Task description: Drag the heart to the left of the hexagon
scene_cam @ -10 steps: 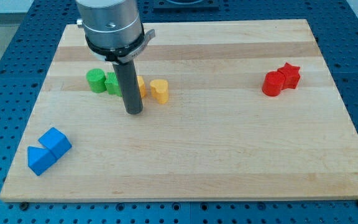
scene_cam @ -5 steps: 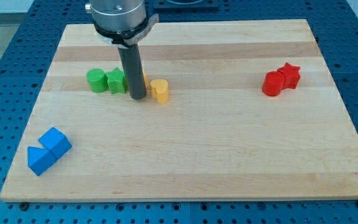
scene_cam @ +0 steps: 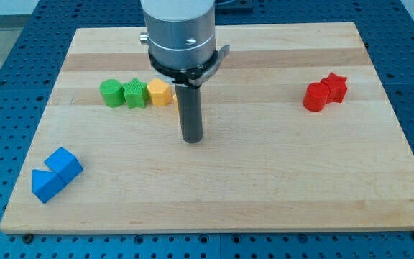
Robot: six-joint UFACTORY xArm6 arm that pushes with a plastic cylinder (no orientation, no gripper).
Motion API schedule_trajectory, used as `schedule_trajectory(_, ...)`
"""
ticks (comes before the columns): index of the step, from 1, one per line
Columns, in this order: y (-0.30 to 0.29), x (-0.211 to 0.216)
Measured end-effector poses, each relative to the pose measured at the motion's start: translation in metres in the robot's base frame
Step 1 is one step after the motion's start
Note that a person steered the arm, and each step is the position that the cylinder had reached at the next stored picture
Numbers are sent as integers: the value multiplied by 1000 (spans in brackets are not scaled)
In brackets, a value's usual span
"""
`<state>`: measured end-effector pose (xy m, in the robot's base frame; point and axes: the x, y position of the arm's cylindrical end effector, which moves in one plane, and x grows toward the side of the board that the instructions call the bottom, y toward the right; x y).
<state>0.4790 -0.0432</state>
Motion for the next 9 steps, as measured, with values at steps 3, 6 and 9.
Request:
schedule_trajectory(3, -1, -40)
schedule_trajectory(6, -1, -51)
schedule_trajectory(9, 25, -49)
